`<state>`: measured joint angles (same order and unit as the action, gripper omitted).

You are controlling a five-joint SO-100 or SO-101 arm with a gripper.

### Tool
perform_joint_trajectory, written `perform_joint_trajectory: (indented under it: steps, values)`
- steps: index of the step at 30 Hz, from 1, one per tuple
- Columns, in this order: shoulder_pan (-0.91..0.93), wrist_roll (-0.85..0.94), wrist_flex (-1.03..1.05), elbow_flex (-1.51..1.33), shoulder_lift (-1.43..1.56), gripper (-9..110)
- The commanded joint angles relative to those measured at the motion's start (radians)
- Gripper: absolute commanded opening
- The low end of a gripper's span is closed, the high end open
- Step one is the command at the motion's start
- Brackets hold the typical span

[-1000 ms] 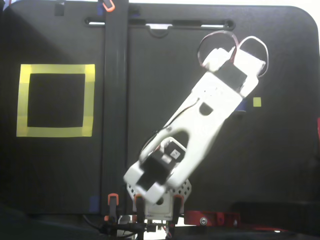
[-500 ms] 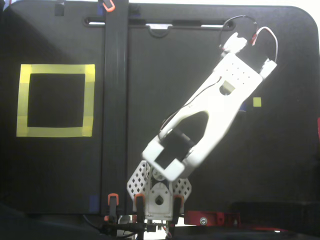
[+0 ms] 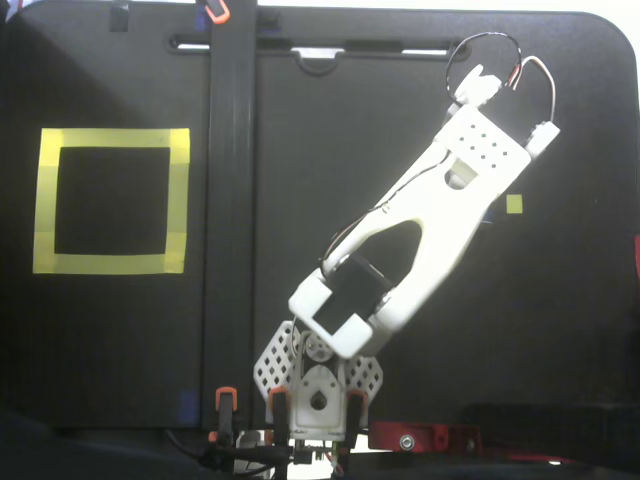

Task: Grasp the block and place it in the designated area.

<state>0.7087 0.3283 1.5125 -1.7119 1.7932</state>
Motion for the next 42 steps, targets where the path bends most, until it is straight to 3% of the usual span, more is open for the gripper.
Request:
perform_joint_trajectory:
  steps: [1,10,35,37,42]
  values:
    - [0.011,0.034,-0.011,0.040,0.003,0]
    - [0.041,0.423,-0.095,0.037,-0.006,0]
    - [0.021,1.904,-0.089,0.026,-0.051,0]
    - [0.020,1.987,-0.094,0.026,-0.051,0]
    - [0.017,1.996,-0.091,0.026,-0.054,0]
